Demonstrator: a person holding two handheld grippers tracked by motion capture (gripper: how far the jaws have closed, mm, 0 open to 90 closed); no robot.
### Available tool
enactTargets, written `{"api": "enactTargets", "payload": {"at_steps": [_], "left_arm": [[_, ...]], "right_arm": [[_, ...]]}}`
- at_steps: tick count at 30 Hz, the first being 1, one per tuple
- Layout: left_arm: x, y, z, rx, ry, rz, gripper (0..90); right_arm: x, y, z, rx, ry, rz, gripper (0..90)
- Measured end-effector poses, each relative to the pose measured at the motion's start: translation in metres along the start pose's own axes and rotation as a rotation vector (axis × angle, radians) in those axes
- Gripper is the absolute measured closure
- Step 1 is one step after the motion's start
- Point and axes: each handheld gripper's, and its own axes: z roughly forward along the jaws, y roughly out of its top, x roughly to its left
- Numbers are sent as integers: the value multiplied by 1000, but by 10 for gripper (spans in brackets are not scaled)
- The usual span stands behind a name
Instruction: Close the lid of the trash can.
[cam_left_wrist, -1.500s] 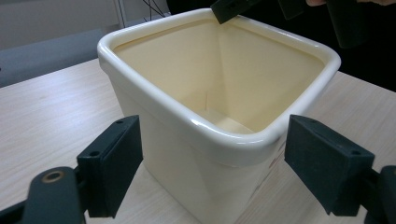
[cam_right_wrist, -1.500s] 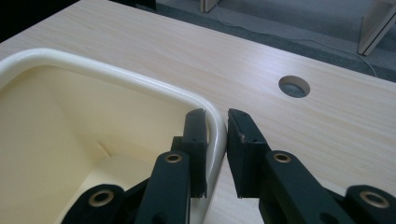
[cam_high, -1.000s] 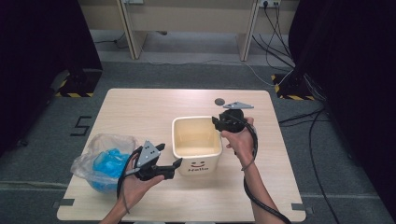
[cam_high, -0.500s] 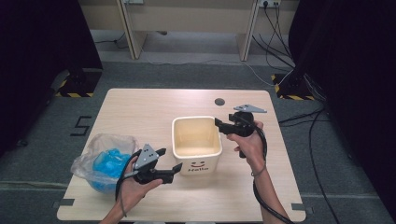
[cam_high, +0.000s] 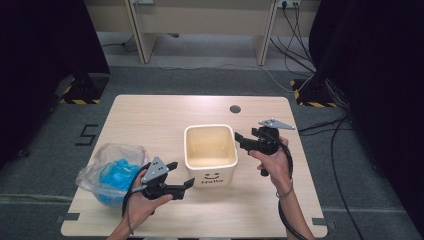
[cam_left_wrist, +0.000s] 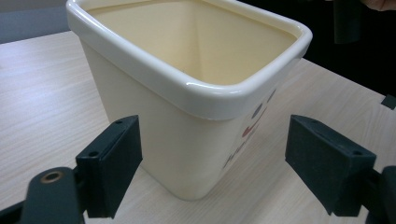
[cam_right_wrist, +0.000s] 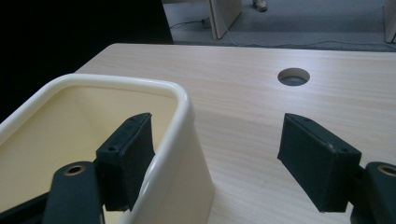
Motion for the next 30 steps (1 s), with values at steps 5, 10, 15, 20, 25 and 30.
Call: {"api": "enactTargets", "payload": {"at_steps": [5,10,15,20,25,30], "left_arm": [[-1,-4,0,4,-10,3,180],[-1,-8,0,8,-13,-3,180],[-1,-10,-1,9,-17,1,179],[-1,-11,0,14,-18,7,179],[-1,-13,-1,16,-17,13,178],[0,-17,0,23,-15,15,178]], "right_arm": [[-5,-11,-8,-2,-5,10,256],[-8,-18,-11,-2,-15,18,256],[-10,-24,-14,-14,-12,34,252],[-10,-33,-16,-19,-5,50,245],[-12,-40,-17,-11,-5,57,240],[-12,-44,-22,-8,0,52,235]]}}
